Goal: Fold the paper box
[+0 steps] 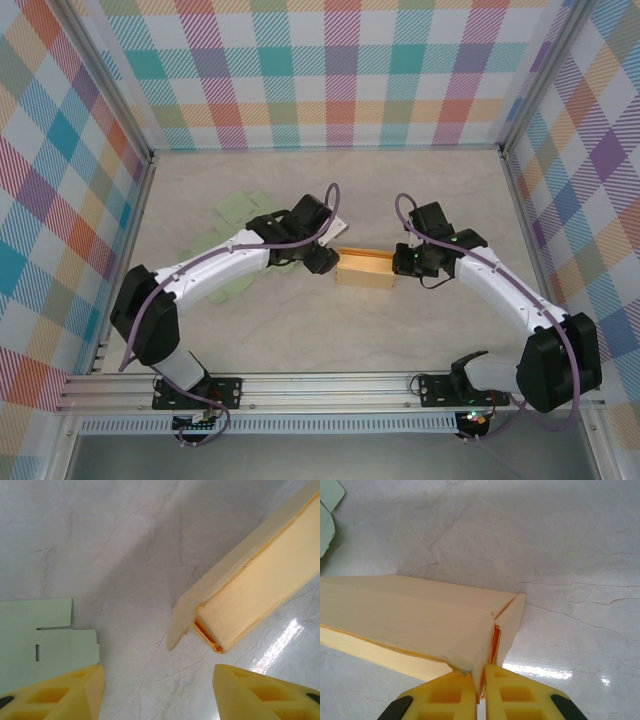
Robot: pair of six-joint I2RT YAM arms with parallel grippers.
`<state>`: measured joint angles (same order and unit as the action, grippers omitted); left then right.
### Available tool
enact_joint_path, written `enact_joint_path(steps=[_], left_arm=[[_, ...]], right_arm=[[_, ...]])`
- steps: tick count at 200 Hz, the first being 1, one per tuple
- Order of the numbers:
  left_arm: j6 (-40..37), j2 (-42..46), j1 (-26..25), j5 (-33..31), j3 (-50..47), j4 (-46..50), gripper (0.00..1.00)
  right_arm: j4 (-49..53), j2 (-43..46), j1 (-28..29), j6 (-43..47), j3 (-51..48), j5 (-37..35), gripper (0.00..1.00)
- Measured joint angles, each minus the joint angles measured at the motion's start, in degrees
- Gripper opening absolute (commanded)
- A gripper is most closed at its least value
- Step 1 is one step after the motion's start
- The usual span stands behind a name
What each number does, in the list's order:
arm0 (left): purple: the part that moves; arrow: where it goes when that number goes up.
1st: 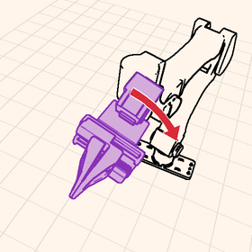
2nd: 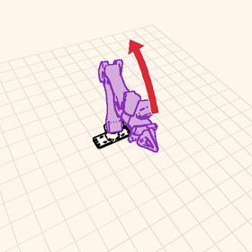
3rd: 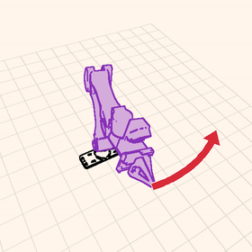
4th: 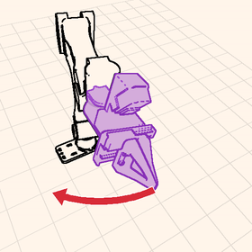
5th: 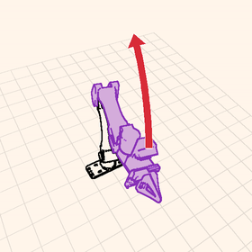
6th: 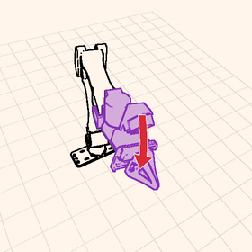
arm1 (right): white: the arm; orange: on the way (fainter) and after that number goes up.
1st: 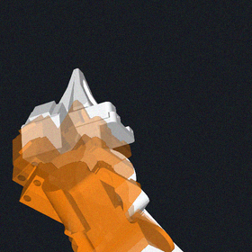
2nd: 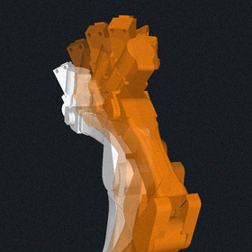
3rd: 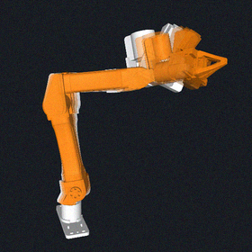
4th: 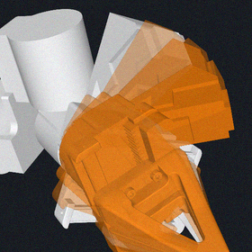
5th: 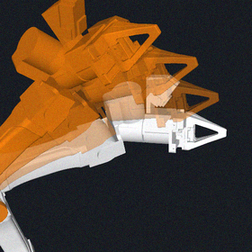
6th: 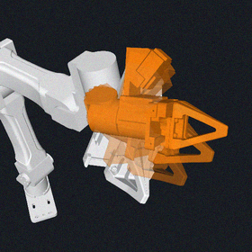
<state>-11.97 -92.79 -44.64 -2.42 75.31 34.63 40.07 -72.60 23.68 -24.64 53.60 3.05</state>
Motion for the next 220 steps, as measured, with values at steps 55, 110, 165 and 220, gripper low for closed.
enact_joint_path(steps=[55, 110, 165, 220], left_arm=[[0.7, -2.5, 0.9, 0.4, 2.0, 0.2, 0.5], [1.0, -5.0, 0.9, 1.6, 2.6, 0.1, 0.34], [3.2, -5.7, 0.9, 3.8, 4.2, 0.0, 0.13], [6.5, -6.4, 1.0, 7.1, 5.7, 1.5, 0.08]], right_arm=[[0.0, -0.2, 0.0, 0.0, 0.1, 0.0, 0.12], [0.0, -0.5, 0.0, 0.0, 0.2, 0.2, 0.12], [0.0, -0.5, 0.0, 0.2, 0.2, 0.2, 0.12], [0.0, -1.3, 0.9, 0.6, 0.3, -0.3, 0.13]])
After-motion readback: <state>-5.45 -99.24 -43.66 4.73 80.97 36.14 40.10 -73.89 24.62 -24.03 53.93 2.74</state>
